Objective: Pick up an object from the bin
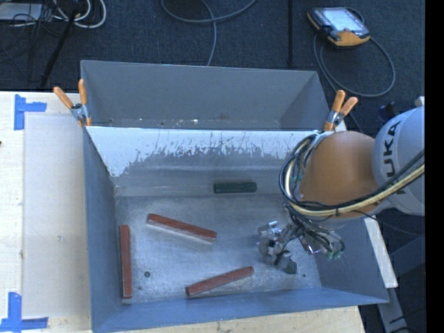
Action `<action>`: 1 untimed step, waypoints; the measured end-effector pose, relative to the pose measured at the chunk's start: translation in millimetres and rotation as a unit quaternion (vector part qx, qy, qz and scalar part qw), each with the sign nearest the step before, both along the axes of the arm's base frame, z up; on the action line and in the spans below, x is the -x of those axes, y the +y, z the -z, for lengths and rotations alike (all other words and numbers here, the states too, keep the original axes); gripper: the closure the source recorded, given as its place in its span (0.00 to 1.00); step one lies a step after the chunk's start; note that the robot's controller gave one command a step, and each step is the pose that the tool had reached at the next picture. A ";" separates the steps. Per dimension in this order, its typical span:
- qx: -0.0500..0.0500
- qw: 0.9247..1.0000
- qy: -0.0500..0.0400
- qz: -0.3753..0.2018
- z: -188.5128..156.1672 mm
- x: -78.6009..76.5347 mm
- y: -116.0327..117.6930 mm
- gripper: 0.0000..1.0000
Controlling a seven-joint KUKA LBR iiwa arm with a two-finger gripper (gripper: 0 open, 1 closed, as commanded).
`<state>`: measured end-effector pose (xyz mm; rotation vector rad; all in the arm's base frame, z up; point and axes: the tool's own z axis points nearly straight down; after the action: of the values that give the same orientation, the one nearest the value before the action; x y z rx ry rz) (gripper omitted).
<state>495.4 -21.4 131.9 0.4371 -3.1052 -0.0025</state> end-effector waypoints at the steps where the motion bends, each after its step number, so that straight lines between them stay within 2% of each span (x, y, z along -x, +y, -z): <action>1: 0.000 1.000 -0.003 -0.022 -99.7 -4.9 38.1 0.00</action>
Offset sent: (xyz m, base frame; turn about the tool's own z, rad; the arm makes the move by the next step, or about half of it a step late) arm 0.0000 0.0000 0.0000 0.0000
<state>500.3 16.7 231.5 0.5075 -3.1015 -0.0008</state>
